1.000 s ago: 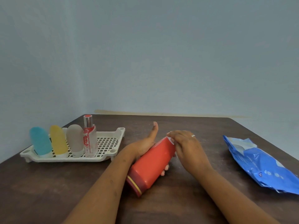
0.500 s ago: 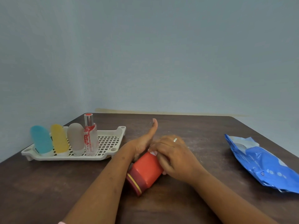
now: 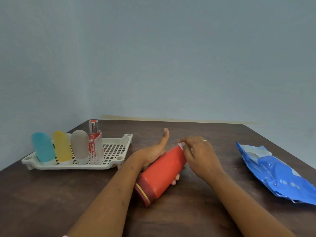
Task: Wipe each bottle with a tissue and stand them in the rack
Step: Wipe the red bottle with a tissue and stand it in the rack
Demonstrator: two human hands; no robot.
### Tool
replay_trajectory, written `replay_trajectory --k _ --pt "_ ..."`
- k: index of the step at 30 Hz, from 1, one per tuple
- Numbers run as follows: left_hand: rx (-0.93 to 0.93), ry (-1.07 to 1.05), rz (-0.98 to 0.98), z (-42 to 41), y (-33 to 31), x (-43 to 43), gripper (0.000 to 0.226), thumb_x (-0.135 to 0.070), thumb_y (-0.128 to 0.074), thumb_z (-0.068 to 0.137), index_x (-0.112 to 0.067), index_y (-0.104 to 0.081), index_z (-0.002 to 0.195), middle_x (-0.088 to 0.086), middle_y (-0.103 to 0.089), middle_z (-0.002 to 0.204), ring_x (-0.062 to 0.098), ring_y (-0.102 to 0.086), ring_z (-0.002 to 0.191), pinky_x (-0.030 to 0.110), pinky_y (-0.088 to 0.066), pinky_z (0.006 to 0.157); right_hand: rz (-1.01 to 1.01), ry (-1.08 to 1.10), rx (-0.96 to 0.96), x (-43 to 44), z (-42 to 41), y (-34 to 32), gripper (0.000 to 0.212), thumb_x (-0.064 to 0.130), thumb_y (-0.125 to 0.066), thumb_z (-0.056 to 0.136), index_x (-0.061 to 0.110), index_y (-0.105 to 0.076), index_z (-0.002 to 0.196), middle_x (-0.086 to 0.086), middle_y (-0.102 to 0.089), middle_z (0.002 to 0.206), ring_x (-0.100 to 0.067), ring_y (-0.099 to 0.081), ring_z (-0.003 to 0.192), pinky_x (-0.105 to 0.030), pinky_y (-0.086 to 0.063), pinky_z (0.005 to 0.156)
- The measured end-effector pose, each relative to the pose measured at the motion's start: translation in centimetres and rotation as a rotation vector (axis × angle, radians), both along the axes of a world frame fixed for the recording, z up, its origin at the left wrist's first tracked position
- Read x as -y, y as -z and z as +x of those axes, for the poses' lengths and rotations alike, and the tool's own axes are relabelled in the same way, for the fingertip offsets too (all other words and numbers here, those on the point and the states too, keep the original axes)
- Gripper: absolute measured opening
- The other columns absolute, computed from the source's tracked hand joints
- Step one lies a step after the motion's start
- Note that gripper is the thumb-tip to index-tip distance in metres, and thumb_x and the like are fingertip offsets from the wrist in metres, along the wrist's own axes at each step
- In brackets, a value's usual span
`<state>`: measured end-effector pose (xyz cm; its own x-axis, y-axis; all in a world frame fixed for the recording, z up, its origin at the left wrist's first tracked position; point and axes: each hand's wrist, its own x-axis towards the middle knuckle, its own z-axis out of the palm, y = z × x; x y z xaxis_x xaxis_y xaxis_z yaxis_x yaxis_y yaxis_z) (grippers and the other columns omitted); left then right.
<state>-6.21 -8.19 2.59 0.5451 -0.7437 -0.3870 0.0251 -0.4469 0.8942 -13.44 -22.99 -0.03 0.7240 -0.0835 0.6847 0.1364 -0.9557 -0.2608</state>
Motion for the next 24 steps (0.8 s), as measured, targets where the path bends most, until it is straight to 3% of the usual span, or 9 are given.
replay_trajectory --k 2,5,11,16,21,24 --pt "0.026 -0.029 0.011 0.0 -0.1 0.1 0.101 -0.077 0.007 0.082 -0.015 -0.054 0.032 0.0 -0.054 0.04 0.009 -0.056 0.036 0.017 -0.049 0.045 0.019 -0.018 -0.013 0.1 0.0 0.1 0.039 0.033 -0.031 0.09 0.02 -0.066 0.102 0.006 -0.067 0.1 -0.012 -0.057 0.097 -0.028 -0.041 0.088" --pt "-0.004 -0.034 0.002 0.5 0.3 0.1 0.099 -0.08 0.006 0.079 -0.016 -0.055 0.034 0.001 -0.055 0.042 0.01 -0.058 0.039 0.02 -0.052 0.051 0.023 -0.073 0.007 -0.3 -0.2 0.4 0.044 0.037 -0.028 0.09 0.018 -0.066 0.102 0.006 -0.066 0.101 -0.012 -0.054 0.101 -0.019 -0.035 0.086" --pt "-0.004 -0.08 -0.039 0.8 0.7 -0.1 0.099 -0.086 -0.002 0.075 -0.014 -0.058 0.038 0.003 -0.057 0.046 0.014 -0.059 0.043 0.026 -0.054 0.058 -0.042 -0.293 0.012 -2.2 -0.9 1.0 0.03 0.024 -0.039 0.09 0.021 -0.066 0.102 0.011 -0.064 0.102 -0.007 -0.051 0.101 -0.019 -0.038 0.09" --pt "0.068 -0.138 -0.004 1.4 0.9 -0.3 0.099 -0.087 -0.001 0.074 -0.015 -0.058 0.038 0.003 -0.056 0.044 0.013 -0.056 0.041 0.024 -0.051 0.054 -0.044 -0.457 0.059 -1.6 -1.2 1.1 0.018 0.018 -0.054 0.089 0.018 -0.069 0.098 0.009 -0.067 0.104 -0.003 -0.056 0.102 -0.017 -0.039 0.093" --pt "-0.039 -0.043 -0.038 1.7 1.2 -0.5 0.109 -0.094 -0.003 0.066 -0.005 -0.067 0.064 0.012 -0.065 0.066 0.021 -0.065 0.057 0.03 -0.058 0.068 -0.015 -0.327 0.107 -0.5 -0.6 1.2 0.017 0.017 -0.055 0.088 0.017 -0.069 0.097 0.009 -0.068 0.102 -0.011 -0.06 0.098 -0.022 -0.042 0.089" --pt "-0.071 0.004 -0.033 1.5 1.0 -0.7 0.111 -0.091 -0.001 0.069 -0.007 -0.073 0.07 0.01 -0.066 0.066 0.019 -0.066 0.057 0.029 -0.057 0.065 0.023 -0.211 0.123 0.2 -0.4 1.2 0.019 0.021 -0.052 0.088 0.018 -0.069 0.097 0.008 -0.068 0.1 -0.007 -0.057 0.098 -0.012 -0.035 0.089"
